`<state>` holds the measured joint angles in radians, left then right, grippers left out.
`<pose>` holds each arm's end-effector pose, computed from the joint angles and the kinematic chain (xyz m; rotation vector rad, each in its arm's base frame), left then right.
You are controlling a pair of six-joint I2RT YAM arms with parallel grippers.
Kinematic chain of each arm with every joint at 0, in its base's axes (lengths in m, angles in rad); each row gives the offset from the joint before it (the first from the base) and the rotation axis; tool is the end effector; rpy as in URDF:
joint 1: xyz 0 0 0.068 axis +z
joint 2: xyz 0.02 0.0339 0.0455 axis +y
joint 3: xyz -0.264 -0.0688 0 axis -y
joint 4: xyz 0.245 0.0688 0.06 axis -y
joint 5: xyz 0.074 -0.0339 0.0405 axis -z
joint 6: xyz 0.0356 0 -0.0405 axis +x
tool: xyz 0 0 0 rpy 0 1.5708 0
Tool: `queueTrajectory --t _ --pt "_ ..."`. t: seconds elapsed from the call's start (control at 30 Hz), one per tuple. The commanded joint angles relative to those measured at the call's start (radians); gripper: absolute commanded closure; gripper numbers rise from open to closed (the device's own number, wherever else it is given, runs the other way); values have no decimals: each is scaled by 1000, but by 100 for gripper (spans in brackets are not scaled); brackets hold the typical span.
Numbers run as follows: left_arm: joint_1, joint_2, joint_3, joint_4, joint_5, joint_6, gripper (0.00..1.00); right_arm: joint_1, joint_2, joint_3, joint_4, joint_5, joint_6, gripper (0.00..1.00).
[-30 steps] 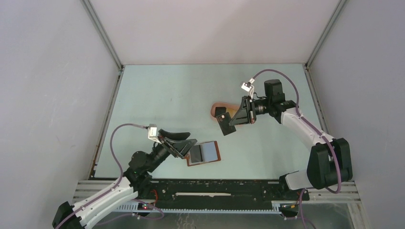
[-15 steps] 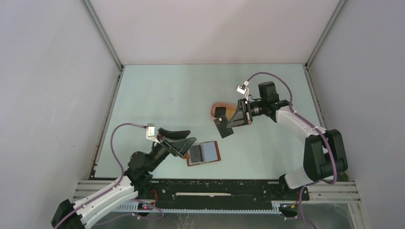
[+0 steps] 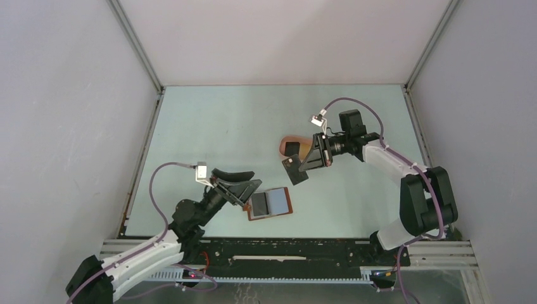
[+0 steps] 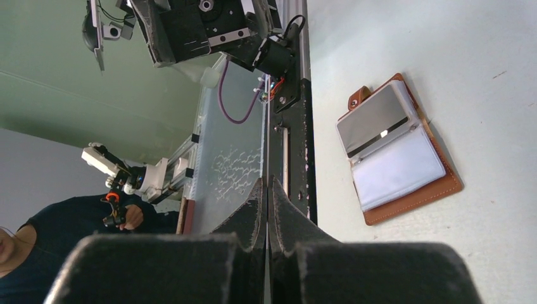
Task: Put the credit cards into the card holder
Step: Insert the credit card into the card holder.
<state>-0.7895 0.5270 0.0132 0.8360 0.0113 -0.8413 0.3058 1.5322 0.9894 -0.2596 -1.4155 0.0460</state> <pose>0.0973 -0.0987 0.2128 -0.0249 1.3812 -1.4012 0.2811 0.1256 0.2450 -0.9432 1.8898 1.8228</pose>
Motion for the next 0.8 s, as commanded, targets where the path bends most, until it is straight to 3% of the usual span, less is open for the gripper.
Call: queueTrajectory --t 0.0,0.4,0.57,0.77 --pt "2 94 -152 142 -1 -47 0 9 10 3 23 -15 -8 100" --pt "6 455 -121 452 66 -115 0 -2 29 2 31 -15 2 100" --pt "9 584 -90 562 97 -157 5 3 28 3 33 -18 2 100" --pt "9 678 -28 587 109 -167 9 15 33 3 39 -28 11 100"
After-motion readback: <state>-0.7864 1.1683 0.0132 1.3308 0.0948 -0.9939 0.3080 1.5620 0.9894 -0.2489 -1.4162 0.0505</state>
